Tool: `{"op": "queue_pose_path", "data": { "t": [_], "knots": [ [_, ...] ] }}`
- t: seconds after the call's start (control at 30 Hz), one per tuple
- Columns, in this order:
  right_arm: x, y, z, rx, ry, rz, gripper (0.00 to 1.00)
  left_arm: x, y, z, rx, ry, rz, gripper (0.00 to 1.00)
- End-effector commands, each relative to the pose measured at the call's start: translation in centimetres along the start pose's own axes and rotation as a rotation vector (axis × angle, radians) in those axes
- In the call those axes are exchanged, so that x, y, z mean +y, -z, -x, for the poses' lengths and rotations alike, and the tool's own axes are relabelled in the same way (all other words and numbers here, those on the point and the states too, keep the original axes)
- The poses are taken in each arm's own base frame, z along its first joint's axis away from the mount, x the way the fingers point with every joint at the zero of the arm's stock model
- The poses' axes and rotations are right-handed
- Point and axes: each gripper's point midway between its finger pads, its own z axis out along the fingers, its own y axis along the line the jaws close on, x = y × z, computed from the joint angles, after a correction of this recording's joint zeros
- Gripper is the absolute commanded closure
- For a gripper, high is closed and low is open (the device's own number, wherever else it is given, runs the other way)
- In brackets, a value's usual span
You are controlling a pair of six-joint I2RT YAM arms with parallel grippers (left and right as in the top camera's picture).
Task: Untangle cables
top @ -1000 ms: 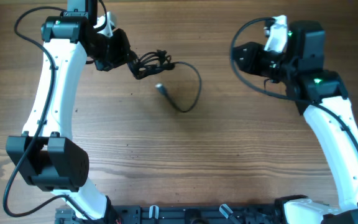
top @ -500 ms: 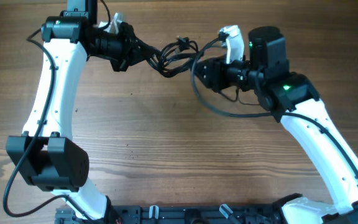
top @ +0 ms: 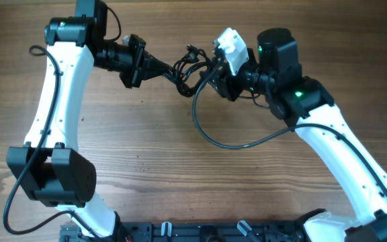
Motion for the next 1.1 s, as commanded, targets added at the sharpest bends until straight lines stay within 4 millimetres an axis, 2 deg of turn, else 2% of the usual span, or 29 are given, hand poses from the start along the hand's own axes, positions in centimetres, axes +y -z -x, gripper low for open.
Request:
{"op": "queue_pose_path", "data": {
  "t": [0.0, 0.13, 0.33, 0.53, 0.6, 0.63, 0.67, 0.73, 0.8, 0.9, 0.93, 0.97, 1.03, 1.07],
  "knots": [
    [-0.4, -1.2, -0.5, 0.017, 0.075, 0.003, 0.5, -1.3, 0.5, -1.5, 0.068, 0.007, -0.064, 0.95],
    [-1.2, -2.5, -1.3, 0.037, 0.092, -0.015, 0.5, -1.5, 0.5, -1.8, 0.086, 0.007, -0.078, 0.95],
    [-2.5, -4.1, -0.1, -0.03, 0.128, -0.057, 0.5, -1.5, 0.5, -2.0, 0.091, 0.013, -0.076, 0.95],
    [-3.3, -6.1, -0.6, -0.044, 0.084, -0.058, 0.51, -1.4, 0.4, -2.1, 0.093, 0.009, -0.073, 0.95],
    [-3.6, -6.3, 0.5, -0.09, 0.046, -0.067, 0.62, -1.5, 0.3, -2.1, 0.092, -0.032, -0.073, 0.95],
    [-3.8, -6.2, 1.1, -0.117, 0.02, -0.073, 0.64, -1.3, 0.3, -1.9, 0.079, -0.074, -0.065, 0.95],
    [-4.0, -6.1, 1.8, -0.146, -0.007, -0.081, 0.67, -1.1, 0.3, -1.6, 0.061, -0.11, -0.053, 0.95],
    [-5.0, -5.8, 2.7, -0.187, -0.092, -0.126, 0.84, -0.4, 0.2, -0.7, 0.009, -0.199, -0.01, 0.95],
    [-5.7, -5.7, 2.6, -0.188, -0.142, -0.163, 0.92, 0.3, 0.2, 0.1, -0.034, -0.282, 0.033, 0.95],
    [-5.8, -5.8, 1.9, -0.165, -0.221, -0.169, 0.96, 1.0, 0.3, 1.1, -0.079, -0.43, 0.09, 0.91],
    [-5.7, -5.8, 1.5, -0.149, -0.255, -0.166, 0.96, 1.7, 0.5, 2.1, -0.124, -0.459, 0.146, 0.9],
    [-5.6, -5.7, 0.4, -0.109, -0.323, -0.162, 0.96, 3.0, 1.1, 3.9, -0.21, -0.457, 0.249, 0.84],
    [-5.5, -5.5, -0.8, -0.06, -0.397, -0.174, 0.96, 4.5, 2.2, 6.0, -0.319, -0.454, 0.374, 0.76],
    [-5.5, -5.3, -1.5, -0.034, -0.44, -0.187, 0.96, 5.2, 2.9, 6.9, -0.37, -0.45, 0.435, 0.66]
  ]
}}
